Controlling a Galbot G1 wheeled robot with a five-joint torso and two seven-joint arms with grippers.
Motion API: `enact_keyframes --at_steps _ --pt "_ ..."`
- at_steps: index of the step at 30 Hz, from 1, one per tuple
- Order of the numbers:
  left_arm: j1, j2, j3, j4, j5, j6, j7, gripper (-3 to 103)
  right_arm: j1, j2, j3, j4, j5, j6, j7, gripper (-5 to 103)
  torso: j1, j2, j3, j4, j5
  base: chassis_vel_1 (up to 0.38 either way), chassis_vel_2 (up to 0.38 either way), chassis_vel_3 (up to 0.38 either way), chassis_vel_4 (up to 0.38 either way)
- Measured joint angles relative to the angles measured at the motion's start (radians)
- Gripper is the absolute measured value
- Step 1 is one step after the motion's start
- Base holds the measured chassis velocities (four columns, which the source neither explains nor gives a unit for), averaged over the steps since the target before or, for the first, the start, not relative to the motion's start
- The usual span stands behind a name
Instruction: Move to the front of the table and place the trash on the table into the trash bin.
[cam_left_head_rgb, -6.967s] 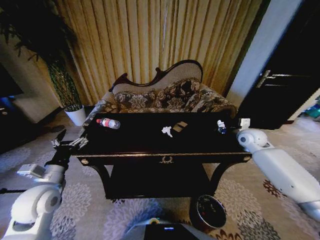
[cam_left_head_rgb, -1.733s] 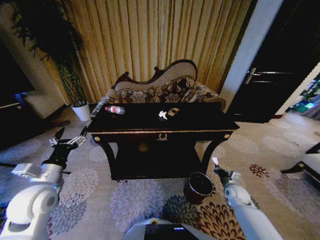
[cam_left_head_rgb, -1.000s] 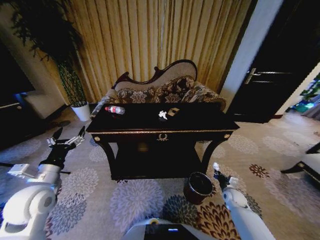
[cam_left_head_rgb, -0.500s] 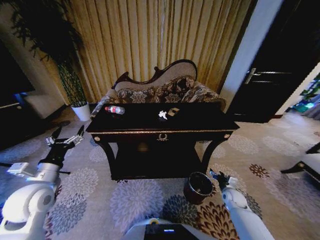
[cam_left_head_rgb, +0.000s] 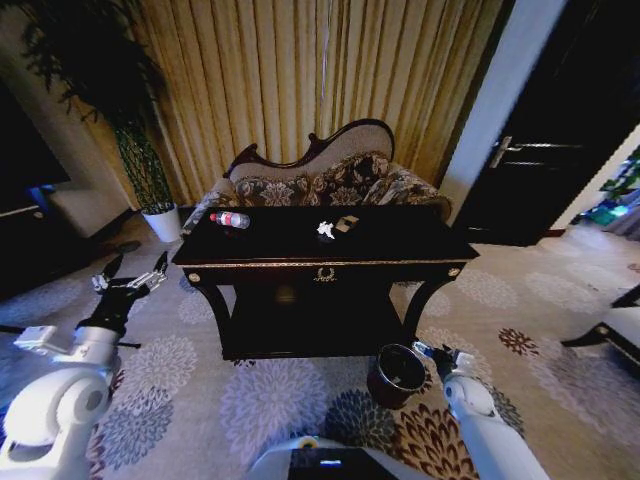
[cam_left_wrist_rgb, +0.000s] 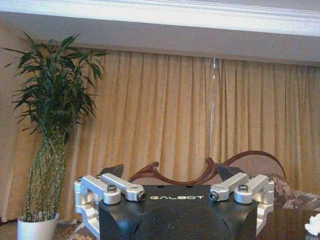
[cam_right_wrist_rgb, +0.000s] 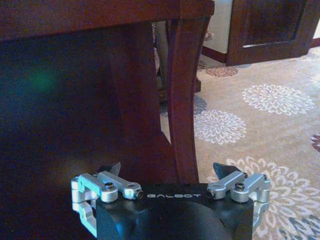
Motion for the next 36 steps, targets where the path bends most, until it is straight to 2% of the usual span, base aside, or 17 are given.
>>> enact_keyframes --at_steps 22,28,32,36 --pt "-0.004 -0.004 0.007 -0.001 0.001 0.0 0.001 100 -0.017 -0.002 0.014 0.039 0.007 0.0 -0.001 100 0.0 0.0 0.0 0.0 0.0001 0.0 0.0 0.0 0.0" --pt "-0.003 -0.004 0.01 -0.002 0.004 0.0 0.005 100 -0.046 -0.001 0.037 0.154 0.031 0.011 -0.006 100 0.0 0.0 0.0 0.0001 -0.0002 0.0 0.0 0.0 0.0" --pt "-0.002 -0.007 0.017 -0.002 0.007 0.0 0.006 100 -0.073 -0.018 0.058 0.249 0.037 0.066 -0.033 100 0.0 0.0 0.0 0.0 -0.0001 0.0 0.0 0.0 0.0" --pt "-0.002 -0.009 0.023 -0.002 0.01 0.0 0.005 100 -0.1 -0.033 0.075 0.344 0.053 0.09 -0.047 100 0.0 0.0 0.0 0.0 0.0001 0.0 0.0 0.0 0.0"
